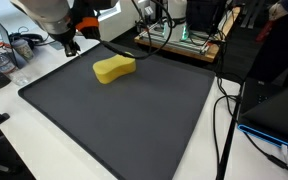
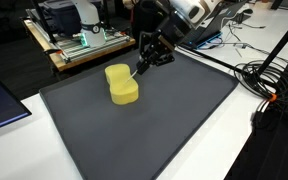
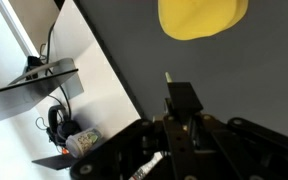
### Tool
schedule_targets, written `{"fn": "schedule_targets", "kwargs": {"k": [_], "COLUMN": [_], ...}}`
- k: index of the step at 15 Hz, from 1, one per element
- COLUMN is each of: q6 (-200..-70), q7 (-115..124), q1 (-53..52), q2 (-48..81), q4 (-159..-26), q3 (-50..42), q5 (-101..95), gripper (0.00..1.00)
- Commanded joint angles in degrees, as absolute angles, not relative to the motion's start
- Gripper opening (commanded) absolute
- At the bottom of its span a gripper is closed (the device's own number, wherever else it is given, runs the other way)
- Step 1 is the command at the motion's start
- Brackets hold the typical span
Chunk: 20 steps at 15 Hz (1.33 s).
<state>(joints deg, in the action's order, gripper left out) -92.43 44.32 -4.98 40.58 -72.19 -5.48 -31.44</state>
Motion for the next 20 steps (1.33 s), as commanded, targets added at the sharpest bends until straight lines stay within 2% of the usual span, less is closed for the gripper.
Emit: {"fn": "schedule_targets", "kwargs": {"k": [1, 5, 9, 20], "q6": [-82.50, -76.73, -76.89, -69.42], "q7": [38.58, 35.34, 31.63, 16.61], "q1": [-2.69, 1.42, 5.73, 17.03], "q2": [47.70, 51.60, 52.66, 49.76], "q4": [-58.07, -47.84, -42.73, -37.54], "q3": [-7.21, -7.39, -6.98, -6.55], "q5": [-23.43, -14.80, -8.31, -8.14], "gripper": [0.03, 0.03, 0.03, 0.03]}}
